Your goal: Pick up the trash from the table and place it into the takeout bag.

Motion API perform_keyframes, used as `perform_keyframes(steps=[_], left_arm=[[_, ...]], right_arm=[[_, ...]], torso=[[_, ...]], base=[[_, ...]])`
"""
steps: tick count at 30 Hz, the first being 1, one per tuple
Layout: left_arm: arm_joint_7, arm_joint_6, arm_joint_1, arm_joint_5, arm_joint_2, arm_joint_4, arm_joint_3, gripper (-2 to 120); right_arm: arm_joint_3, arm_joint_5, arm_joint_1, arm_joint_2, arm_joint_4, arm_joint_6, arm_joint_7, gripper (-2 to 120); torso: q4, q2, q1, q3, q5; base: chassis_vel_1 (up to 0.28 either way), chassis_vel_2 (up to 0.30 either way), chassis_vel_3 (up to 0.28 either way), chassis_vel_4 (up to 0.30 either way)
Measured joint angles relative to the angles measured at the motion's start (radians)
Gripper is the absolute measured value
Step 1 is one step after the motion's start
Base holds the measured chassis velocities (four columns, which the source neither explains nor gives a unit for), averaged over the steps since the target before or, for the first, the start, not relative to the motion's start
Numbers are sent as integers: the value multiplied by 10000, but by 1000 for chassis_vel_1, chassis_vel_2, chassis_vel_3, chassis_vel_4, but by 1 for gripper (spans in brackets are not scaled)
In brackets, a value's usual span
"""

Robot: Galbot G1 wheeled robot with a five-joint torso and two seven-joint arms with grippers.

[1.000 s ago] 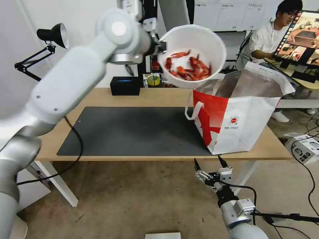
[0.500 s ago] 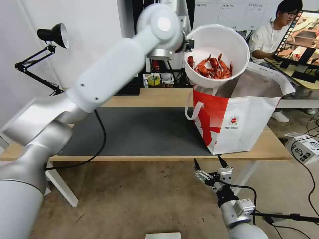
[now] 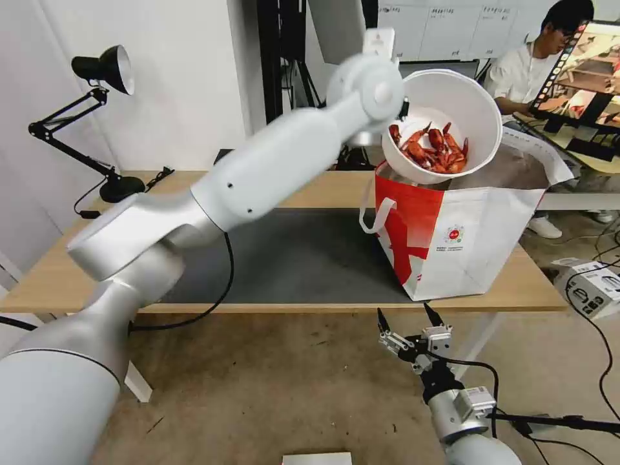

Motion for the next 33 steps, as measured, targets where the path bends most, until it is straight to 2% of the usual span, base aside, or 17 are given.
perform_keyframes(steps=[13, 22, 26, 28, 31, 33], left_arm=[[89, -363, 231, 1164, -48, -304, 591, 0], [422, -290, 215, 1246, 171, -869, 964, 0], [359, -170, 293, 1283, 155, -962, 1070, 1], [322, -109, 340, 1283, 154, -995, 1084, 3], [291, -57, 411, 1240, 172, -1099, 1106, 19], [285, -55, 428, 1205, 182, -1137, 1106, 23]], right_arm=[[0, 0, 0, 1, 0, 0, 0, 100], [0, 0, 0, 0, 0, 0, 0, 100], [0, 0, 0, 0, 1, 0, 0, 100], [0, 0, 0, 0, 0, 0, 0, 100], [0, 0, 0, 0, 0, 0, 1, 100], [0, 0, 0, 0, 0, 0, 0, 100]], torso=[[-3, 0, -1, 0, 0], [-2, 0, -1, 0, 0], [-3, 0, -1, -1, 0], [-2, 0, -1, -1, 0], [-3, 0, -1, -1, 0], [-3, 0, -1, -1, 0]], base=[[0, 0, 0, 0], [0, 0, 0, 0], [0, 0, 0, 0], [0, 0, 0, 0], [0, 0, 0, 0], [0, 0, 0, 0]])
